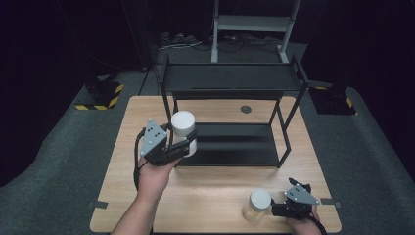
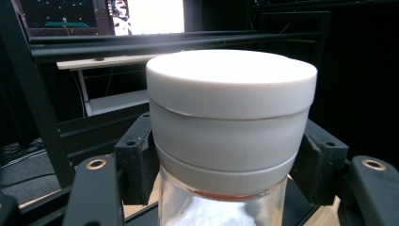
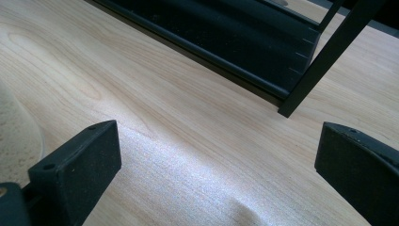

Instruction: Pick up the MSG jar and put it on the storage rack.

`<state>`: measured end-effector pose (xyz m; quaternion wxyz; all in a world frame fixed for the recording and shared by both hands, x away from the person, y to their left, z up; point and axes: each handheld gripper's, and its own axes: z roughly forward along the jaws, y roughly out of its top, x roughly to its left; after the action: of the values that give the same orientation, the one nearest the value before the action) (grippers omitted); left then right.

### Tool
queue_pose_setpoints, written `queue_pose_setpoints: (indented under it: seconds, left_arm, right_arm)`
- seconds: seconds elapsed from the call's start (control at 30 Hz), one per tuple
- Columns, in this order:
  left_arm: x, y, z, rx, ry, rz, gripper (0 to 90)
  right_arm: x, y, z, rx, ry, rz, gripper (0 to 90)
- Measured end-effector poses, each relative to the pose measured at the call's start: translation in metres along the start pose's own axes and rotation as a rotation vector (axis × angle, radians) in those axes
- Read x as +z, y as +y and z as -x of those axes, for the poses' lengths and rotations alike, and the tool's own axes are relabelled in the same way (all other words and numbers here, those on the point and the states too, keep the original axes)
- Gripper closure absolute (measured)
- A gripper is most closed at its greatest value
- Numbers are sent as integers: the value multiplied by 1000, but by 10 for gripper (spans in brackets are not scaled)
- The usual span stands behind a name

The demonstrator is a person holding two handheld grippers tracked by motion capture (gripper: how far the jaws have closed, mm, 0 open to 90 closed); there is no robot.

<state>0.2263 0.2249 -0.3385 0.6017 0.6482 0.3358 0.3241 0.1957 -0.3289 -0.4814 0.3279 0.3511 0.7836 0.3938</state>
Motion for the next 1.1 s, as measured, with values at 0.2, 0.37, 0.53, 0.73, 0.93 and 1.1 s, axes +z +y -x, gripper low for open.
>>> queue_pose_setpoints:
  seconds: [0.2, 0.37, 0.53, 0.73, 0.93, 1.1]
  left_arm:
    - [4, 10, 2, 13, 0, 11, 347]
    - [8, 20, 2, 5, 0, 26, 347]
    - [12, 30, 0, -5, 3, 38, 347]
    - [16, 41, -1, -6, 9, 49, 347]
    - [20, 55, 0, 14, 17, 59, 347]
    - [24, 68, 0, 7, 18, 82, 347]
  right_arm:
    - [0, 0, 0, 2, 1, -1, 0]
    - [0, 0, 0, 2, 2, 0, 0]
    - [0, 0, 0, 0, 2, 0, 0]
    - [0, 0, 1, 5, 3, 1, 0]
    - [0, 0, 1, 4, 4, 2, 0]
    - [0, -1, 2, 8, 5, 5, 0]
